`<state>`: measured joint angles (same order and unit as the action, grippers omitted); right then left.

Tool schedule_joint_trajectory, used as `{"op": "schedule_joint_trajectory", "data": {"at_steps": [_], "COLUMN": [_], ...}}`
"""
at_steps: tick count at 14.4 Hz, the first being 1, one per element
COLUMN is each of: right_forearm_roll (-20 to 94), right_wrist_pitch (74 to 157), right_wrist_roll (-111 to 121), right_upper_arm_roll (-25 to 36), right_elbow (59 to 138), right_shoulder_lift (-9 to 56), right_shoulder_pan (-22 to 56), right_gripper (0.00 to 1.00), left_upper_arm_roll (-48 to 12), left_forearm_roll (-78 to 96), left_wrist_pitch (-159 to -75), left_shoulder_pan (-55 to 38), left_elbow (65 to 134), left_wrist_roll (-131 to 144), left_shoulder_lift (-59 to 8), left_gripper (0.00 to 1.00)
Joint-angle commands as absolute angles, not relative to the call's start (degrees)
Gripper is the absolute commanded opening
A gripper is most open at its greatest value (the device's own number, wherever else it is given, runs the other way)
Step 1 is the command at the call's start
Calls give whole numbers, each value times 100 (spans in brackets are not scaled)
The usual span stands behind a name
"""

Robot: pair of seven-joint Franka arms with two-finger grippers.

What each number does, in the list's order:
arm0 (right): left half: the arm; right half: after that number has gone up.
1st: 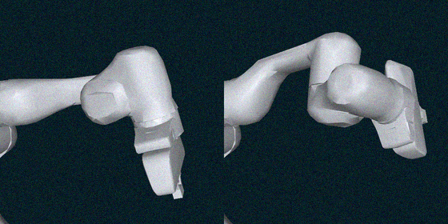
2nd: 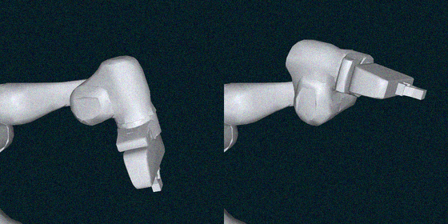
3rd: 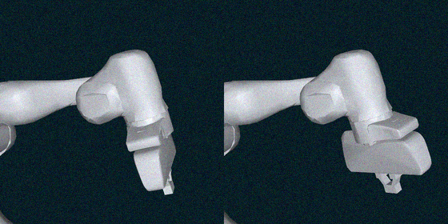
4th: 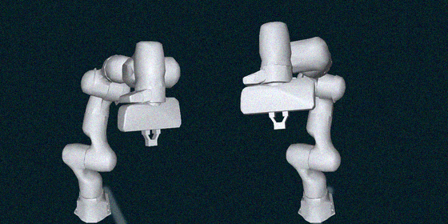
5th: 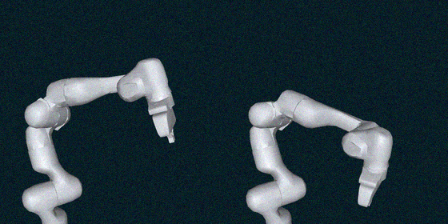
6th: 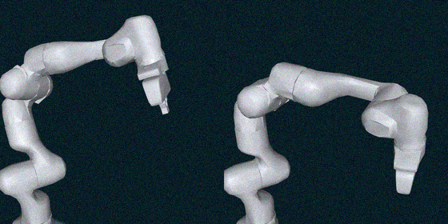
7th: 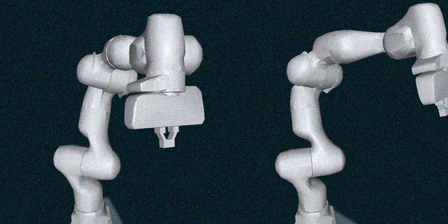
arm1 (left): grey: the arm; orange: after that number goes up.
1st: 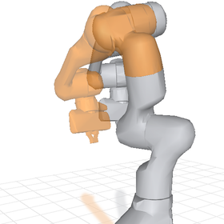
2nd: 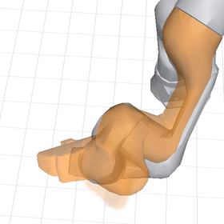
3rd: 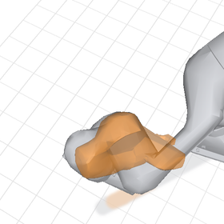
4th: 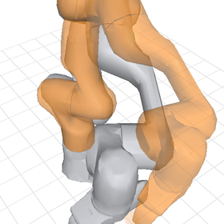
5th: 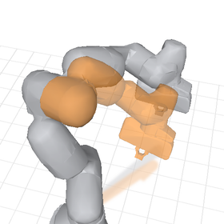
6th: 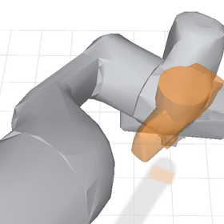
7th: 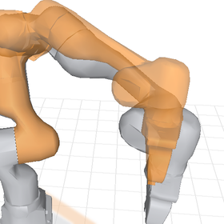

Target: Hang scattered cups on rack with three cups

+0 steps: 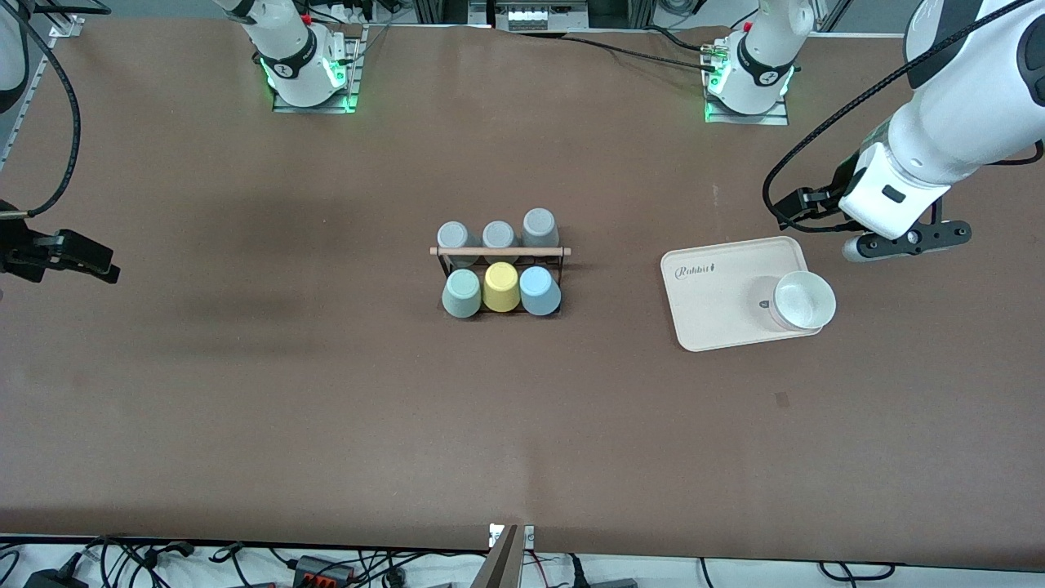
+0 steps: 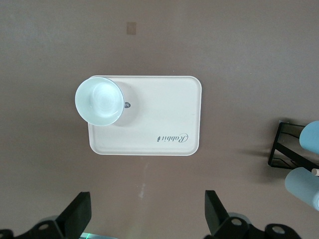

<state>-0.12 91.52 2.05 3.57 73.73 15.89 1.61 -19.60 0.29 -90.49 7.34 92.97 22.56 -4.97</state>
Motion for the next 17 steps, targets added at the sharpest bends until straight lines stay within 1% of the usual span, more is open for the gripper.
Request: {"op": "schedule_joint_trajectory", "data": {"at_steps": [1,4,5,8,11,14,17], "right_forearm_roll": [-53,-53,-61,-79,-79,-70,-53], "right_wrist_pitch": [9482,9817,9800,9659,9677,9852,9782], "right_wrist_roll": [352,352,352,369,369,360,360], "right_upper_arm_roll": [431,431,431,413,404,404,404], "right_elbow": [8407,9673,9877,9853,9756,9747,9747], "right_shoulder_lift": [899,73,-86,-106,-97,-97,-158], "right_shoulder_pan": [229,228,237,246,246,255,246], "right_gripper": [100,100,100,100,100,100,100], "left_upper_arm_roll": [-1978,-1978,-2004,-2048,-2074,-2048,-2004], "left_forearm_roll": [88,-8,-70,-88,-88,-88,-97], "left_wrist_pitch": [-9079,-9097,-9192,-9220,-8991,-9140,-9167], "left_shoulder_pan": [765,721,703,729,721,773,791], "left_elbow": [9316,9316,9316,9299,9299,9255,9255], "left_wrist_roll": [2294,2285,2276,2014,1609,1608,1591], "left_shoulder_lift": [-448,-448,-448,-431,-326,-343,-343], "left_gripper": [100,100,100,100,100,100,100]}}
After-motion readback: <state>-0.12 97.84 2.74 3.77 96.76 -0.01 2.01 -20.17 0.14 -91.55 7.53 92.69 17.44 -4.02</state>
